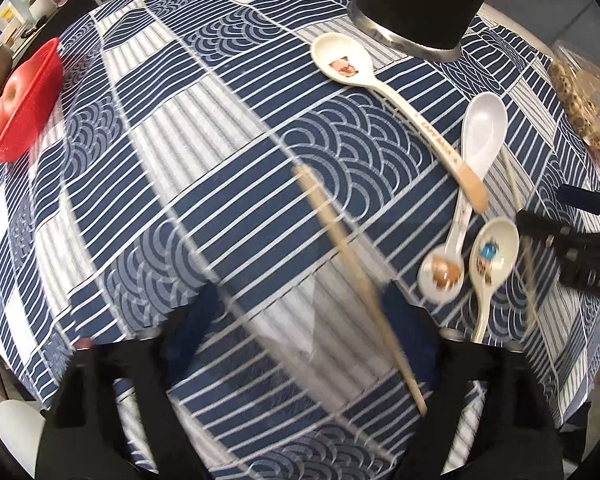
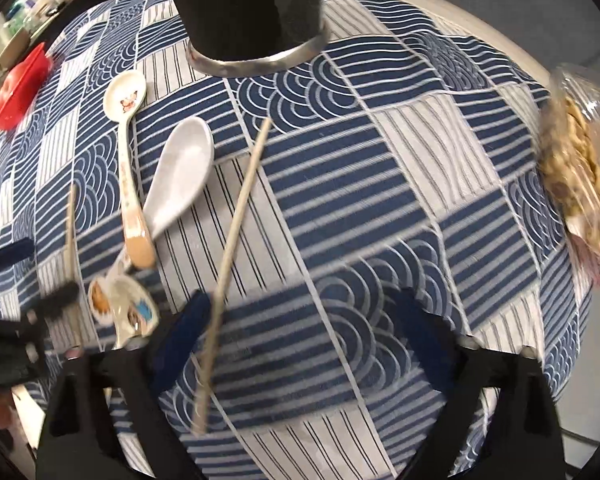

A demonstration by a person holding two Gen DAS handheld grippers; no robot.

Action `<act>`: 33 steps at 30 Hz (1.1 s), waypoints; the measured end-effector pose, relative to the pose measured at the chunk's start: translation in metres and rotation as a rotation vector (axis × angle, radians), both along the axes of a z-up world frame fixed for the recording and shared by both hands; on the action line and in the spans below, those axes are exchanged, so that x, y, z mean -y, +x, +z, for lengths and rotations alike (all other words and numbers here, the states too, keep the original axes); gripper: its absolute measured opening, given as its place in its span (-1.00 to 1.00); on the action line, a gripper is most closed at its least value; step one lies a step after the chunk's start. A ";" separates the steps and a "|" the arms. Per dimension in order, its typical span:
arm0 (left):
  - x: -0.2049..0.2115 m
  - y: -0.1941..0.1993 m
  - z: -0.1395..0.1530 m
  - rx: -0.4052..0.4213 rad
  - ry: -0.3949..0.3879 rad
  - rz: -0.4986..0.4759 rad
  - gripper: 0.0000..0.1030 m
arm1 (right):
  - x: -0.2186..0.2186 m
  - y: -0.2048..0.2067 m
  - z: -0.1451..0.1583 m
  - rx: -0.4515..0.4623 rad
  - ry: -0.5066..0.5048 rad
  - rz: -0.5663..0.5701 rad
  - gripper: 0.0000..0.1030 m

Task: Organize utensils
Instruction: 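Close the left tool on a loose chopstick while the right tool closes on another, then lift the left tool's chopstick toward the black cup while the right tool carries its own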

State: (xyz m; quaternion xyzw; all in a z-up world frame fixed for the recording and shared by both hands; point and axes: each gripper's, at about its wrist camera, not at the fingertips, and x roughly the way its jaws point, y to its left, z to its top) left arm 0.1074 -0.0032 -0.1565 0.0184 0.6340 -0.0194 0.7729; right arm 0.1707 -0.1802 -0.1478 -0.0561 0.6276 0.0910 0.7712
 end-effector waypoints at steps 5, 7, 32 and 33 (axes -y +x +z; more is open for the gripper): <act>-0.027 -0.015 0.005 -0.055 -0.032 0.037 -0.84 | 0.030 -0.012 0.006 -0.026 -0.006 -0.056 -0.90; -0.040 -0.022 0.004 -0.077 -0.065 0.059 -0.90 | 0.043 -0.018 0.006 -0.045 0.010 -0.098 -0.91; -0.097 -0.057 0.073 0.078 -0.065 -0.024 -0.91 | 0.108 -0.092 0.088 0.150 0.359 -0.276 -0.91; -0.088 -0.053 0.082 0.095 -0.071 -0.030 -0.91 | 0.106 -0.092 0.098 0.201 0.396 -0.280 -0.91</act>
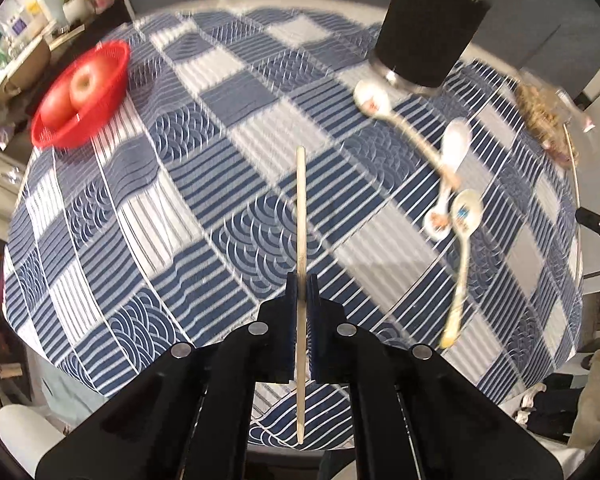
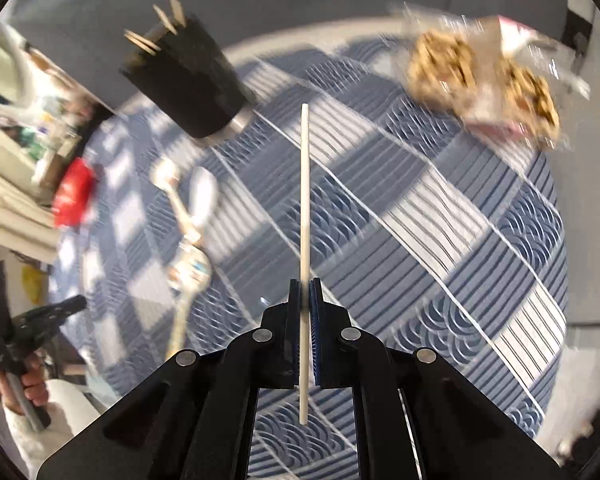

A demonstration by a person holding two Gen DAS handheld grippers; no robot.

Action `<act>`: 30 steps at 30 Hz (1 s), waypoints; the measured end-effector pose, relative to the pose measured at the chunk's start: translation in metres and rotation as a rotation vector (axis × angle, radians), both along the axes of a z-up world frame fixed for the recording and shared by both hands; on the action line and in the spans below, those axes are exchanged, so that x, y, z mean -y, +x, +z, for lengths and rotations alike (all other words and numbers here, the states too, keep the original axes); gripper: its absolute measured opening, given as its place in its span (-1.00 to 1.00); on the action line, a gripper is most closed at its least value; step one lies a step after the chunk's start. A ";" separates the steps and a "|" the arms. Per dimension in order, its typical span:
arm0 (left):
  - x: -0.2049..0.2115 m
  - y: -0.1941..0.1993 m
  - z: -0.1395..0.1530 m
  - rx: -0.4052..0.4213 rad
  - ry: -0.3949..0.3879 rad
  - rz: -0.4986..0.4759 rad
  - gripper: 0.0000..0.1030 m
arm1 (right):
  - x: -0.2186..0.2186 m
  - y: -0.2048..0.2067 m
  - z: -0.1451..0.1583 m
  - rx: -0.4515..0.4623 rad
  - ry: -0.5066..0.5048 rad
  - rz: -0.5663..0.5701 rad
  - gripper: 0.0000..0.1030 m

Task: Organize utensils
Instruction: 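Lift the left tool's chopstick toward the black cup while the right tool carries its own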

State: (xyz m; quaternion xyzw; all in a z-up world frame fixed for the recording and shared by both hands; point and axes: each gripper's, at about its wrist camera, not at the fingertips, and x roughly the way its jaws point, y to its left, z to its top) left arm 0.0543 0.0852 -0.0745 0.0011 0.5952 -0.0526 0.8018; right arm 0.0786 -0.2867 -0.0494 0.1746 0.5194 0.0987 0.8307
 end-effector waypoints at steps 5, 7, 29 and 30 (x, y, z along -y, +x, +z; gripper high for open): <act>0.025 0.020 0.029 0.050 0.028 -0.045 -0.90 | -0.002 0.000 0.046 0.163 0.106 0.006 -0.91; 0.029 0.026 0.039 0.071 0.041 -0.054 -0.90 | -0.003 0.006 0.061 0.197 0.129 0.025 -0.91; 0.087 0.141 0.145 0.287 0.013 -0.289 -0.90 | -0.035 0.077 0.164 0.444 0.085 0.024 -0.91; 0.091 0.147 0.147 0.296 0.011 -0.307 -0.90 | -0.034 0.080 0.167 0.450 0.089 0.019 -0.91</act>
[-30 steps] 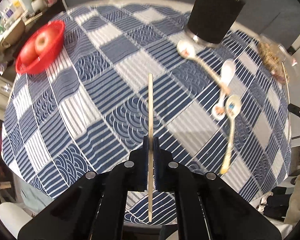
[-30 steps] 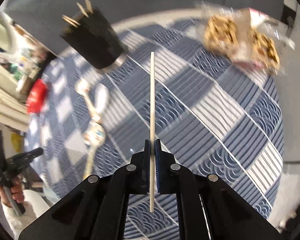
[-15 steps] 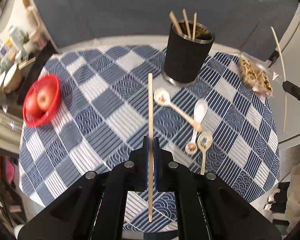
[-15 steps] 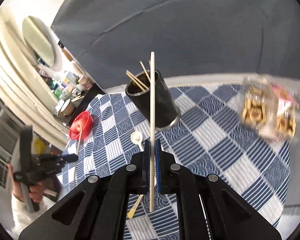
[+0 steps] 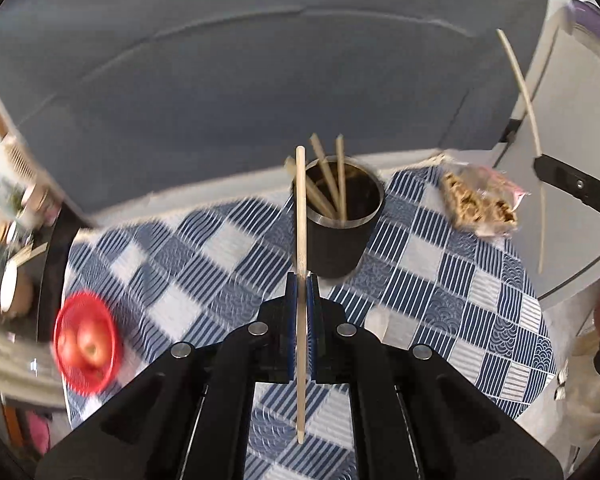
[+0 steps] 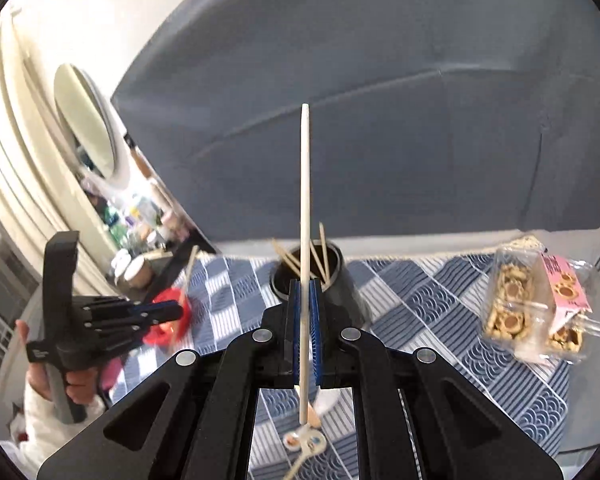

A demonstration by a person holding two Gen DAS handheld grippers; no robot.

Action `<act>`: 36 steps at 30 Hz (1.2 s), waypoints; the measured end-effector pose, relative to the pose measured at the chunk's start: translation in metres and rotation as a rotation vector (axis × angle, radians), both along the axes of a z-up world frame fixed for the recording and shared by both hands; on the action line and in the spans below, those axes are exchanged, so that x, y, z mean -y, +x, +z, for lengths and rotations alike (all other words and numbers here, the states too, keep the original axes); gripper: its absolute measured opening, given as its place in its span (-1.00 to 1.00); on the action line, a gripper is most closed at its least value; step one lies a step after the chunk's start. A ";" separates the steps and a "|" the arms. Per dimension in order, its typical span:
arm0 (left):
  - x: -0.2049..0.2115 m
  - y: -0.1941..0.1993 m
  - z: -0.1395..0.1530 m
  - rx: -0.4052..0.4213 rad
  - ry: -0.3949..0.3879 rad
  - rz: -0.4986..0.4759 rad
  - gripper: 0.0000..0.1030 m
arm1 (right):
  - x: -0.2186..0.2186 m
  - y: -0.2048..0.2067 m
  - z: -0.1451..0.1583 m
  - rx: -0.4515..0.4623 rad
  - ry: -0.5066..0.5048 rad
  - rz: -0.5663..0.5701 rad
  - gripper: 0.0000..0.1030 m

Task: Organize utensils
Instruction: 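Lift the left tool's chopstick toward the black cup while the right tool carries its own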

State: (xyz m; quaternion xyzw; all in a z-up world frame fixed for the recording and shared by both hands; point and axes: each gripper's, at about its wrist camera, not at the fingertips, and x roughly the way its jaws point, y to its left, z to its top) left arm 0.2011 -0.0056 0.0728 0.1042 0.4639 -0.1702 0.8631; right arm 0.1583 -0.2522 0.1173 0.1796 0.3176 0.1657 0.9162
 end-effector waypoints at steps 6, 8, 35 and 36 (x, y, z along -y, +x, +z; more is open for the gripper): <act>0.020 0.023 0.011 0.030 -0.005 -0.075 -0.90 | -0.006 0.026 0.004 0.014 -0.036 -0.030 -0.91; 0.025 0.031 0.015 0.043 -0.014 -0.099 -0.90 | -0.007 0.036 0.002 0.014 -0.041 -0.040 -0.91; 0.050 0.111 0.025 0.105 -0.329 -0.431 -0.90 | -0.033 0.089 0.007 0.219 0.054 -0.055 -0.91; 0.050 0.114 0.023 0.115 -0.336 -0.426 -0.90 | -0.033 0.091 0.005 0.221 0.054 -0.054 -0.91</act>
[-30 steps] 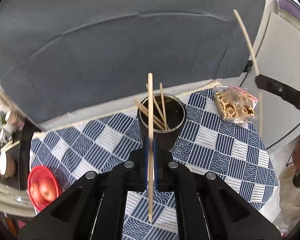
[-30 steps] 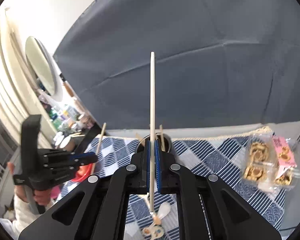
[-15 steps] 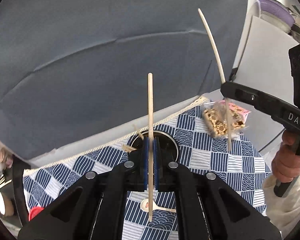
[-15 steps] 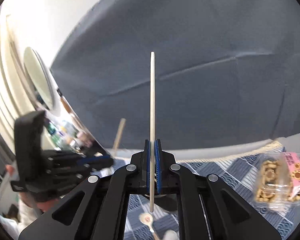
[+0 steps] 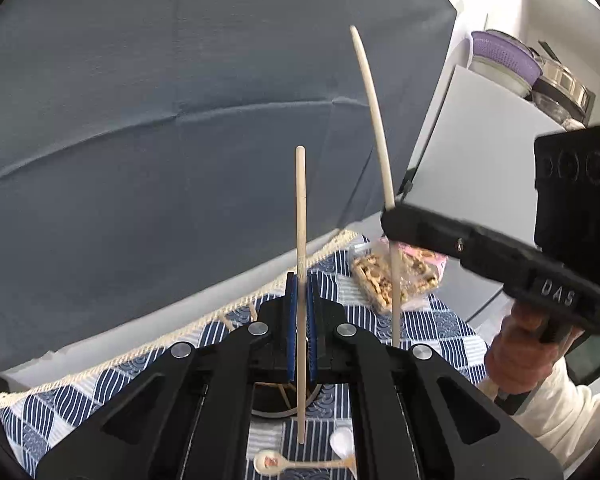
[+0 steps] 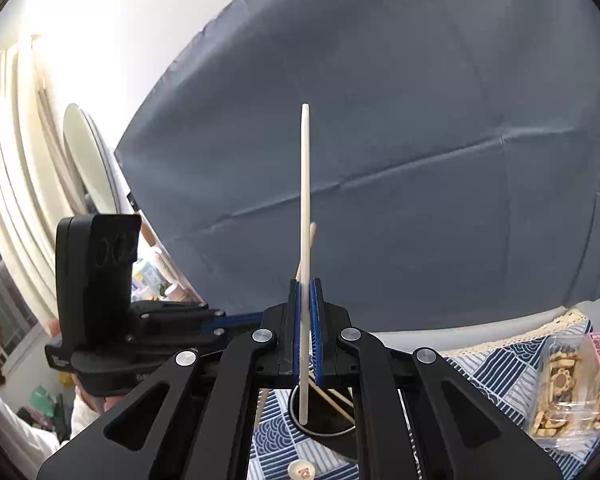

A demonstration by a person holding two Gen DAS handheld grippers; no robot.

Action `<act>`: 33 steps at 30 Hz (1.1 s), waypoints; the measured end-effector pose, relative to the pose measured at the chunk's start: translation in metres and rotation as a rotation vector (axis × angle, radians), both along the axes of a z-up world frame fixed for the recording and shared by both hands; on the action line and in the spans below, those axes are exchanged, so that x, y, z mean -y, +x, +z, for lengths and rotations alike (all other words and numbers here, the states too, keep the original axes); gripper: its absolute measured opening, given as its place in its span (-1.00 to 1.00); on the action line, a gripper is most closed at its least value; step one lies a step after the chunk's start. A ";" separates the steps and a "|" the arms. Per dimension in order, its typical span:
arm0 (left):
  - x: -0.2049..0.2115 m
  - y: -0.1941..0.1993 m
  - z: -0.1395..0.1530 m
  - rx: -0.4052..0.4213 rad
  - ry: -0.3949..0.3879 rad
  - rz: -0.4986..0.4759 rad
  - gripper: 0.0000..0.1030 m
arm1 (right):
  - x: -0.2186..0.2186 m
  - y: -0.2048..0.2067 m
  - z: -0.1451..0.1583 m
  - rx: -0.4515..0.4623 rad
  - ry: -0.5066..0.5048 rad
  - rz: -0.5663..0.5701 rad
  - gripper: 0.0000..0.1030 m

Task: Organize utensils
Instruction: 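Lift the left tool's chopstick toward the black cup while the right tool carries its own, then lower the left tool's chopstick into the black cup and open while the right tool does likewise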

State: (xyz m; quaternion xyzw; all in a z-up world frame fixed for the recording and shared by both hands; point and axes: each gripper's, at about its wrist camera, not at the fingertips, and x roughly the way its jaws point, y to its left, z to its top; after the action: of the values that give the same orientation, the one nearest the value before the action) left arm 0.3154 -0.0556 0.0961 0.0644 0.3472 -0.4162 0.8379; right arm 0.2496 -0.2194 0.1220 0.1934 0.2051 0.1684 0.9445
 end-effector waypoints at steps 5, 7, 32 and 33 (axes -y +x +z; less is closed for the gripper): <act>-0.001 0.013 -0.011 -0.010 -0.052 -0.012 -0.90 | -0.002 0.016 -0.017 0.008 0.002 0.009 -0.91; -0.002 0.016 -0.016 -0.011 -0.061 -0.005 -0.90 | -0.002 0.023 -0.026 0.005 0.009 0.009 -0.91; -0.055 0.006 -0.066 0.032 -0.126 0.099 -0.05 | -0.027 0.024 -0.091 -0.097 -0.148 0.051 -0.46; -0.059 0.003 -0.061 0.035 -0.123 0.107 -0.01 | -0.027 0.017 -0.086 -0.094 -0.166 0.039 -0.24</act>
State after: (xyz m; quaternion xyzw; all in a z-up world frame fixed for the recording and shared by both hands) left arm 0.3179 0.0035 0.0352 0.0012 0.3091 -0.3901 0.8673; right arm 0.2670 -0.1922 0.0362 0.1182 0.2664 0.1600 0.9431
